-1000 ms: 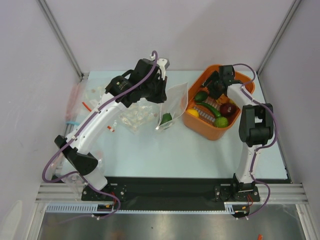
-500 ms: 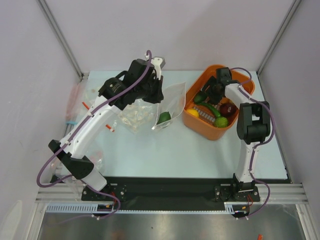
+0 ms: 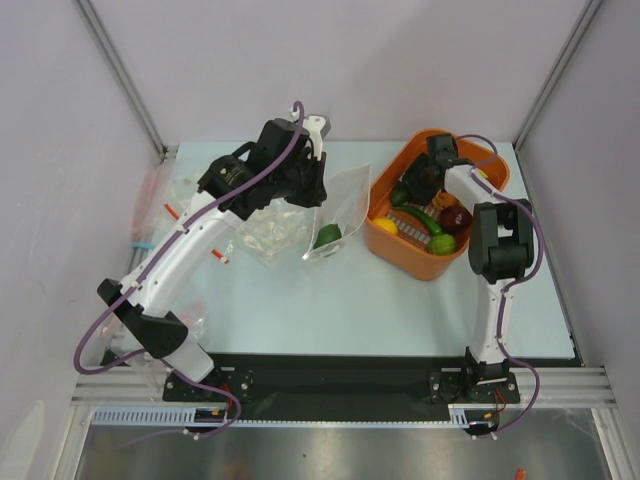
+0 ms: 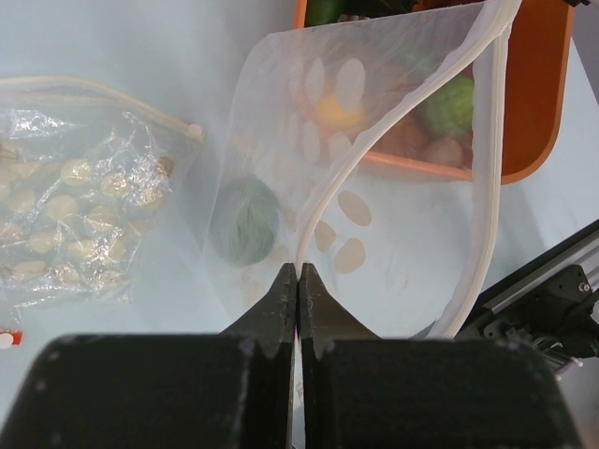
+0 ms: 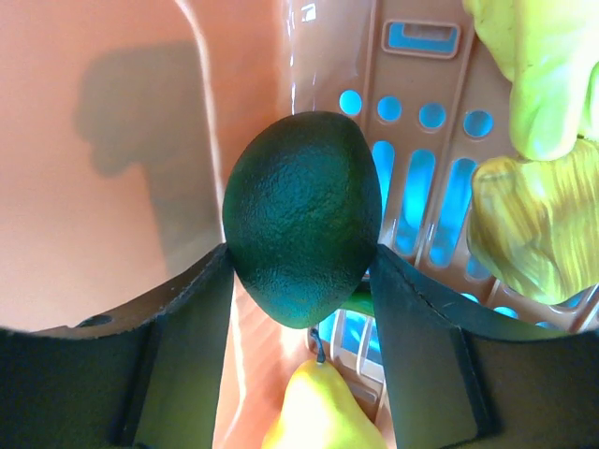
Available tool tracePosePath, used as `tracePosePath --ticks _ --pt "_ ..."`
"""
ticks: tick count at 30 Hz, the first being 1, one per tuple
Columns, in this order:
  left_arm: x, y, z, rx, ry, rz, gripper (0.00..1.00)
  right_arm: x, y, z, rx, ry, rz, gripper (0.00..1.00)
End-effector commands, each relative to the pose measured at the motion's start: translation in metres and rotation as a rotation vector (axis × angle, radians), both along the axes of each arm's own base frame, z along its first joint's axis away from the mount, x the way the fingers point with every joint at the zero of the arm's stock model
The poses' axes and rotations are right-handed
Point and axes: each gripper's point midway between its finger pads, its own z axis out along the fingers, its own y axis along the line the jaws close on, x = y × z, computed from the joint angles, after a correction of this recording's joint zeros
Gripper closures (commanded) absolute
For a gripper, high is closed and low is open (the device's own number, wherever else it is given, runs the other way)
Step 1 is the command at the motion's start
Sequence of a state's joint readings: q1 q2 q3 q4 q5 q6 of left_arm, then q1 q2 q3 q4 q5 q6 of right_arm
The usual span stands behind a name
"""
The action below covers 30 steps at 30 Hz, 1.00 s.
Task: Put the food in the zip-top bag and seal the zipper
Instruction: Pick up the fake fruit from the bin.
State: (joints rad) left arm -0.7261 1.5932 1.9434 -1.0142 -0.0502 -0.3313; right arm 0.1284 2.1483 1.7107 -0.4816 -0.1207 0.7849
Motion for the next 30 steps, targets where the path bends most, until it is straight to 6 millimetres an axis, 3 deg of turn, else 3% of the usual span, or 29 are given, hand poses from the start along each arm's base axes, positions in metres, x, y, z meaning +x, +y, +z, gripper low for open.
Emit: tracePosePath --ticks 1,2,8,9,10,12,15,16,19,20,23,30 --pt "0.005 0.004 0.018 -0.011 -0.052 0.005 1.0 0.007 -0.004 0.036 -0.018 -0.105 0.0 0.55" --pt "0.005 0.003 0.02 -0.012 -0.055 0.003 1.0 0.005 -0.005 0.037 -0.019 -0.11 0.0 0.56" --pt "0.008 -0.002 0.019 -0.008 -0.051 -0.011 1.0 -0.003 -0.003 0.093 -0.01 -0.254 0.05 0.61" --pt "0.009 -0.003 0.018 -0.005 -0.05 -0.014 1.0 -0.006 -0.003 0.096 -0.009 -0.266 0.057 0.61" --pt "0.01 -0.003 0.017 -0.001 -0.049 -0.016 0.99 -0.011 0.0 0.115 -0.003 -0.306 0.079 0.61" --pt "0.01 -0.003 0.016 0.008 -0.051 -0.018 1.0 -0.019 0.002 0.125 -0.001 -0.334 0.103 0.62" --pt "0.012 -0.001 0.015 0.024 -0.057 -0.017 1.0 -0.034 0.008 0.159 0.013 -0.412 0.164 0.64" --pt "0.012 -0.001 0.014 0.03 -0.056 -0.018 1.0 -0.045 0.011 0.176 0.026 -0.451 0.192 0.65" --pt "0.013 0.001 0.013 0.044 -0.057 -0.018 1.0 -0.064 0.023 0.203 0.046 -0.534 0.274 0.66" --pt "0.013 0.001 0.013 0.043 -0.058 -0.018 1.0 -0.076 0.028 0.227 0.045 -0.598 0.302 0.66" --pt "0.013 0.001 0.014 0.048 -0.059 -0.023 1.0 -0.106 0.042 0.263 0.066 -0.695 0.369 0.66" --pt "0.014 0.006 0.009 0.066 -0.035 -0.007 1.0 -0.18 0.078 0.316 0.132 -0.852 0.521 0.68"
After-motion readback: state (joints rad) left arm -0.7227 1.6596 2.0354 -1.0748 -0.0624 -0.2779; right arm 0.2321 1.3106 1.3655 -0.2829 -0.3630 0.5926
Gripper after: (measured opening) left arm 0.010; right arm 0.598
